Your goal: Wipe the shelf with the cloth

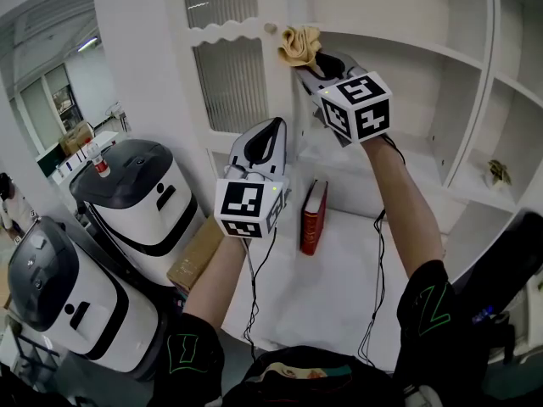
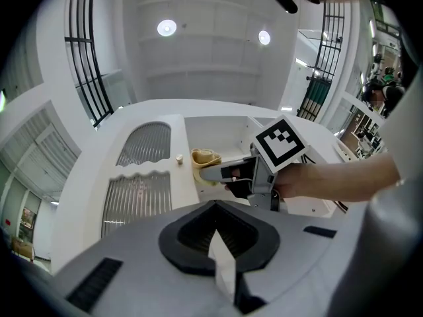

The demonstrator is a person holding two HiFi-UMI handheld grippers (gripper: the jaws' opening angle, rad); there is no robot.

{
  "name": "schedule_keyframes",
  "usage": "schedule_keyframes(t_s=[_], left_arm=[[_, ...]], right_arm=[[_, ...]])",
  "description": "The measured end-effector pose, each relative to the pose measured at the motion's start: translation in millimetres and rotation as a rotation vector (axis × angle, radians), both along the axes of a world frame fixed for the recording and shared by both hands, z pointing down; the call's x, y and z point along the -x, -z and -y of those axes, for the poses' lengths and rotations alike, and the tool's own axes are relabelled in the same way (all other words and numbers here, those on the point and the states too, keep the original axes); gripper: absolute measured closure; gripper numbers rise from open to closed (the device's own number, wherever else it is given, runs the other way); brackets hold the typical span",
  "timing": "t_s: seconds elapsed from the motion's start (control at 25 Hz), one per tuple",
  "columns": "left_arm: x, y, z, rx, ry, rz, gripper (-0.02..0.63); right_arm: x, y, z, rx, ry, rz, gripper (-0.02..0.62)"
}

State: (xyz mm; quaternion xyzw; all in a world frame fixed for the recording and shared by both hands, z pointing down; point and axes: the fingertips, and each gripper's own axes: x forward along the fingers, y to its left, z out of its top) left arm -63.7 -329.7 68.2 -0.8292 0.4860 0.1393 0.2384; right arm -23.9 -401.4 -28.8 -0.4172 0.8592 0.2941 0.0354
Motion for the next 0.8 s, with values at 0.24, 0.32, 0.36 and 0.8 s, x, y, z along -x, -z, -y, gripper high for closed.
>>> schedule_keyframes(t_s=[0.24,0.32,0.36,0.8], left_arm=[[-4.6,-3.5,-7.3,0.011,-0.012,0.009,0.606],[-7.4,-4.8,-9.1,0.012,-0.018,0.013,0.606],[-8.6,-5.4,-10.1,0.012,-0.021,0.014,0.606],[-10.5,-9.7,-7.9,0.019,-0.036,0.005,0.606]], right_arm=[[3.6,-3.3,-28.8,-0.021,0.07,-0.014,0.48],[0.3,-7.0,-29.3,-0.02,0.056,-0.024,0.48],[-2.6,-9.0,-28.6,-0.013,0.05,-0.02,0.48],[-43.5,-29.3,3.3,0.092,-0.014,0.073,0.479]])
